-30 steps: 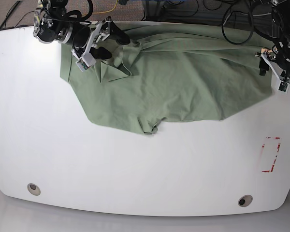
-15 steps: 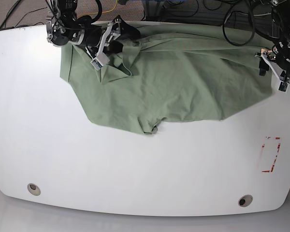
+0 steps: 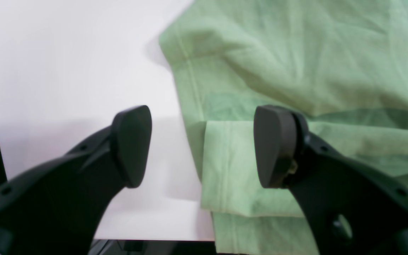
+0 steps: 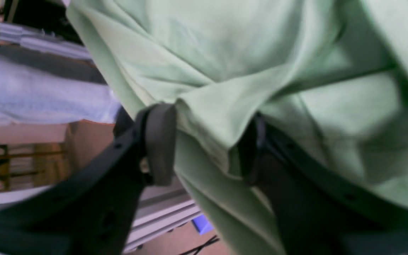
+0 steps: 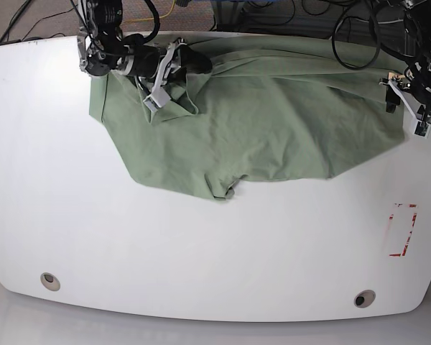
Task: Layout the t-shirt on the table in an organized manner, then fold the t-shirt properly
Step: 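Reach the right gripper into the shirt and pinch a fold of fabric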
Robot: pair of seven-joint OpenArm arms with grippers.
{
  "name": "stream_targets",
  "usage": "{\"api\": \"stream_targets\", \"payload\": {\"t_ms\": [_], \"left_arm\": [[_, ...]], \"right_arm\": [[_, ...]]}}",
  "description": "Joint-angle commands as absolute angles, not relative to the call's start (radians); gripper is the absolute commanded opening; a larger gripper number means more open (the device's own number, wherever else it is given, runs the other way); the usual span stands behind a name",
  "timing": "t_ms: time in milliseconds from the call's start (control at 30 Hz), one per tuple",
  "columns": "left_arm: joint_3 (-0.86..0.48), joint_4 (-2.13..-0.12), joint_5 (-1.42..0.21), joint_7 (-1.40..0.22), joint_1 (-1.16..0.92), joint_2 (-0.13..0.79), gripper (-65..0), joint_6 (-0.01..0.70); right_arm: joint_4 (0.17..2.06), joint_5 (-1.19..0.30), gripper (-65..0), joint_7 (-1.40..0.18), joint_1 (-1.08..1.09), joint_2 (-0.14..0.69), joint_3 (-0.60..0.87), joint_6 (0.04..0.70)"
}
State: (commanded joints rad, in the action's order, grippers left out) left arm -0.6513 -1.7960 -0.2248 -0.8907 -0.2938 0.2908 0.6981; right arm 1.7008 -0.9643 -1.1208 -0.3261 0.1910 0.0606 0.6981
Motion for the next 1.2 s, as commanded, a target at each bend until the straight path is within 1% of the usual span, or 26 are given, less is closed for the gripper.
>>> {"api": "stream_targets", "payload": {"t_ms": [33,67,100,133,200,233,467,600,700,1000,1067,1100,1167,1200], "left_arm": [[-0.651,-1.796,-0.225,-0.891,-0.294,0.291,-22.9,0.698],[-0.651,-1.796,-0.225,-0.891,-0.294,0.291,-22.9,0.698],[-0.651,-1.796,-0.225,-0.891,-0.294,0.291,-22.9,0.698],[-0.651,-1.796,-0.225,-0.891,-0.294,0.291,-22.9,0.698],[-0.668,-1.796,-0.225,-0.891,-0.294,0.291,-22.9,0.698],[-0.679,-1.796,-0.225,-0.891,-0.294,0.291,-22.9,0.698],[-0.699,-1.796,-0.226,-0.891,-0.294,0.291,-22.9,0.698],[-0.699,-1.796,-0.223,-0.891,-0.294,0.291,-22.9,0.698],[-0.699,-1.796,-0.223,-0.891,-0.292,0.291,-22.9,0.698],[-0.699,-1.796,-0.222,-0.891,-0.292,0.291,-22.9,0.698],[-0.697,-1.796,-0.222,-0.891,-0.292,0.291,-22.9,0.698],[-0.696,-1.796,-0.222,-0.891,-0.292,0.291,-22.9,0.698],[-0.694,-1.796,-0.222,-0.891,-0.294,0.291,-22.9,0.698],[-0.694,-1.796,-0.222,-0.891,-0.294,0.291,-22.9,0.698]], "right_arm": [[1.701,-0.963,-39.3,-1.121,-0.326,0.191,0.059,0.698],[1.702,-0.963,-43.4,-1.121,-0.323,0.191,0.059,0.698],[1.702,-0.966,-49.5,-1.121,-0.321,0.191,0.059,0.698],[1.702,-0.966,-53.4,-1.121,-0.321,0.191,0.059,0.698],[1.704,-0.967,-63.7,-1.121,-0.318,0.191,0.059,0.698],[1.705,-0.969,-65.0,-1.121,-0.312,0.191,0.059,0.698],[1.782,-0.97,-64.5,-1.127,-0.288,0.191,0.058,0.698],[1.804,-0.97,-64.5,-1.153,-0.222,0.191,0.028,0.698],[1.801,-0.97,-64.4,-1.153,-0.185,0.189,0.018,0.698],[1.704,-0.97,-64.2,-1.153,-0.081,0.171,-0.038,0.698],[1.693,-0.97,-61.7,-1.153,-0.067,0.171,-0.038,0.698],[1.693,-0.97,-57.5,-1.153,-0.062,0.171,-0.038,0.698],[1.696,-0.97,-47.2,-1.155,-0.062,0.173,-0.036,0.698],[1.698,-0.97,-38.5,-1.155,-0.062,0.176,-0.036,0.698]]}}
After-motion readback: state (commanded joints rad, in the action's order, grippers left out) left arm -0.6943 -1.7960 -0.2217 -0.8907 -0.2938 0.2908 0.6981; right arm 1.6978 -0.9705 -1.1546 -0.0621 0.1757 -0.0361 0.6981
